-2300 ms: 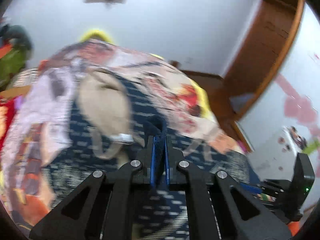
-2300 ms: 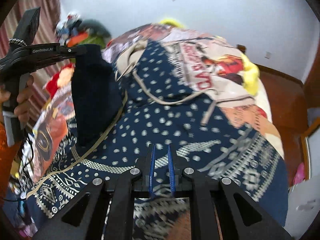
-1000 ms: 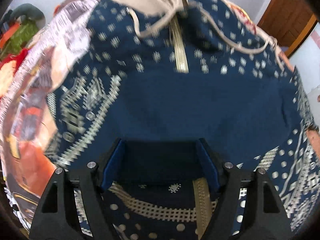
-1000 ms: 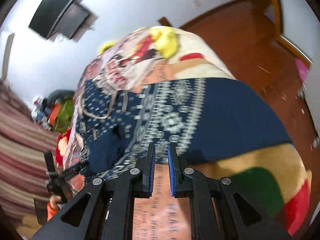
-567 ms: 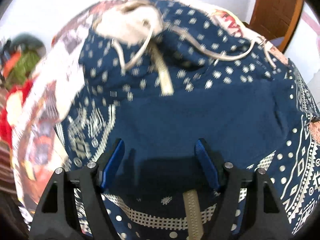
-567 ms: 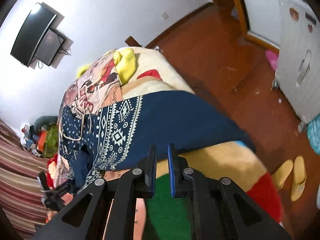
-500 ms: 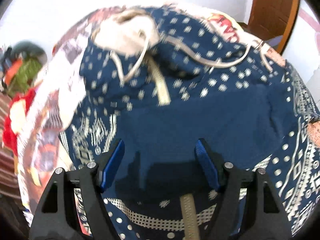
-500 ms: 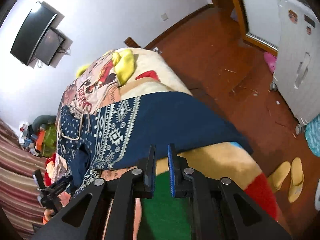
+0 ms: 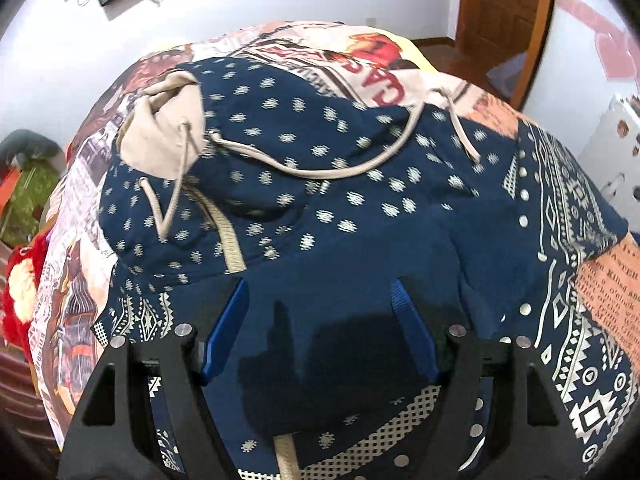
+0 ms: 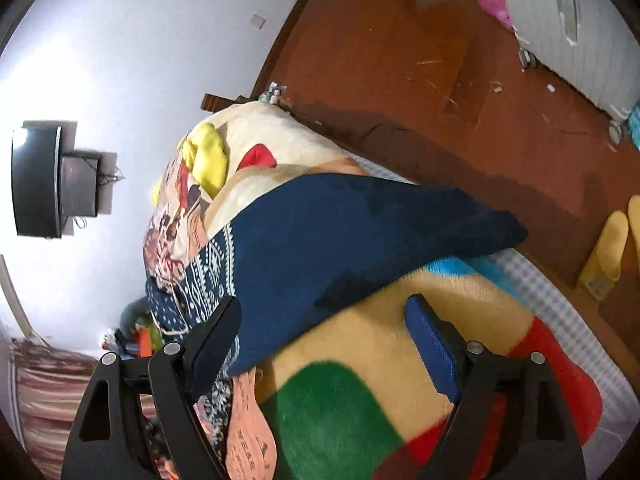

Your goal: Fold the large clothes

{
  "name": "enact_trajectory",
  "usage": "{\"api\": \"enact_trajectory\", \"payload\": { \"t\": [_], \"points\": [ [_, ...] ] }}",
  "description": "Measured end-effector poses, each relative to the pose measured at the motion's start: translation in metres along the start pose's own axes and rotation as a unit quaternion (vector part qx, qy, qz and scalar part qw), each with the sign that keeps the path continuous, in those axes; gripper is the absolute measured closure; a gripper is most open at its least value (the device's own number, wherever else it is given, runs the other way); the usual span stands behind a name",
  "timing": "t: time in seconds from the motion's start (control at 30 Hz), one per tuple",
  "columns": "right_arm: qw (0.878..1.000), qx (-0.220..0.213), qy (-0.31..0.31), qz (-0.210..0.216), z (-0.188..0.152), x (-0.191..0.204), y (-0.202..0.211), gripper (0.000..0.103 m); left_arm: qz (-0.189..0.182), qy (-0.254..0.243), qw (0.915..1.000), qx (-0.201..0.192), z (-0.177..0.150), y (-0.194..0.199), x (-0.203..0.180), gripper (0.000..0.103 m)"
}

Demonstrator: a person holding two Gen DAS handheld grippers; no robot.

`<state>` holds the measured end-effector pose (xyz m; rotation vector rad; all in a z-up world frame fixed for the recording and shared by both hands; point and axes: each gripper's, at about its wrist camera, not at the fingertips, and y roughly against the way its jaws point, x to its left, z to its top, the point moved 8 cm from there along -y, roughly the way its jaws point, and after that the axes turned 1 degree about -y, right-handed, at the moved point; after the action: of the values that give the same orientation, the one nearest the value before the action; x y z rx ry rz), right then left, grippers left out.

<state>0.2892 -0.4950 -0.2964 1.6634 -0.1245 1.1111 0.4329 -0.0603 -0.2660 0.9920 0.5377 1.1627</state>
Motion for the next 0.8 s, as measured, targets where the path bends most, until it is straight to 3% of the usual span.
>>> {"api": "enact_trajectory", "payload": {
  "t": [0.2,0.3,0.37,0.57,0.8],
  "points": [
    [0.998,0.031,-0.048,0.002,0.015,-0.011,-0.032,0.026,-0.001,0.006,1.0,0.0,-0.004,0.0,0.001,0.03],
    [0.999,0.025,-0.039,-0.02,0.021,-0.014,-0.041,0.047,-0.005,0.022,0.9997,0.003,-0.004,-0.002,0.006,0.03],
    [0.999,0.015,-0.031,-0.039,0.024,-0.016,-0.046,0.066,-0.005,0.031,0.9995,0.003,-0.004,-0.002,0.01,0.03],
    [0.998,-0.024,0.015,-0.06,0.032,-0.005,-0.044,0.094,0.005,0.037,0.9992,-0.012,-0.002,0.007,0.017,0.03],
    [0.994,-0.057,0.093,-0.022,0.029,0.058,-0.029,0.097,0.012,0.052,0.998,-0.034,-0.002,0.027,0.033,0.03]
  ]
}}
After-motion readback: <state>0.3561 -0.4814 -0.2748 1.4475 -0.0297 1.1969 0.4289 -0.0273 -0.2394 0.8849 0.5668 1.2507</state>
